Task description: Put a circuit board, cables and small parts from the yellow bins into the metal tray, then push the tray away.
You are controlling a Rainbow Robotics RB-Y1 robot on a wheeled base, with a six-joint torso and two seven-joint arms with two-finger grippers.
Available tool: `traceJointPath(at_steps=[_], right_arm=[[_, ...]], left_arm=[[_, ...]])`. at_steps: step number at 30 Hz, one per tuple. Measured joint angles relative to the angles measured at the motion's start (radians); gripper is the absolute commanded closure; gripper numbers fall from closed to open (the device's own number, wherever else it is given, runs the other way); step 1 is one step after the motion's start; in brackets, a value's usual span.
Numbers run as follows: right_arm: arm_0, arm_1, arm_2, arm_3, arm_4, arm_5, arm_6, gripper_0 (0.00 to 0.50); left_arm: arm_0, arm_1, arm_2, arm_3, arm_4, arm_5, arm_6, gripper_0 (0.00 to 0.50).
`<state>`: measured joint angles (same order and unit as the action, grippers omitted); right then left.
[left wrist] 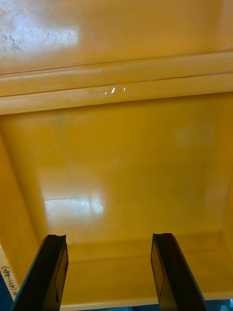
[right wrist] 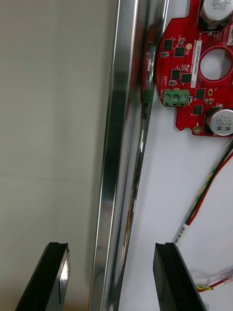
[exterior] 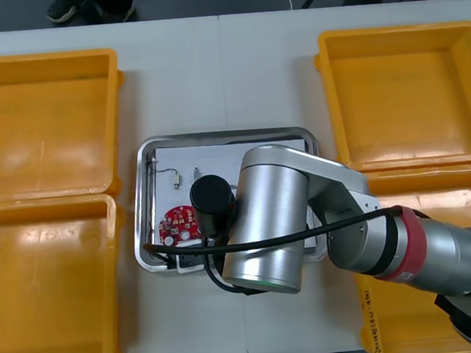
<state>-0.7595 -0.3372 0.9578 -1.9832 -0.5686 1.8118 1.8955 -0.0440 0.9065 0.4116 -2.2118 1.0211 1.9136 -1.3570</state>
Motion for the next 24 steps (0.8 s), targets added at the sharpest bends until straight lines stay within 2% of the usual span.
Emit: traceJointPath(at_steps=[7, 12, 24], right_arm=[[0.000, 0.041, 0.007, 0.068, 0.018, -0.030, 0.000, 0.000], [0.000, 0.045, 0.056, 0.086, 0.064, -0.068, 0.000, 0.000], [0.000, 0.069, 0.089, 0.150, 0.089, -0.088, 0.000, 0.000]], left_arm=[[0.000, 0.000, 0.000, 0.000, 0.000, 0.000, 0.000, 0.000], [0.000, 0.000, 0.000, 0.000, 0.000, 0.000, 0.000, 0.000], [0.000, 0.000, 0.000, 0.000, 0.000, 0.000, 0.000, 0.000]])
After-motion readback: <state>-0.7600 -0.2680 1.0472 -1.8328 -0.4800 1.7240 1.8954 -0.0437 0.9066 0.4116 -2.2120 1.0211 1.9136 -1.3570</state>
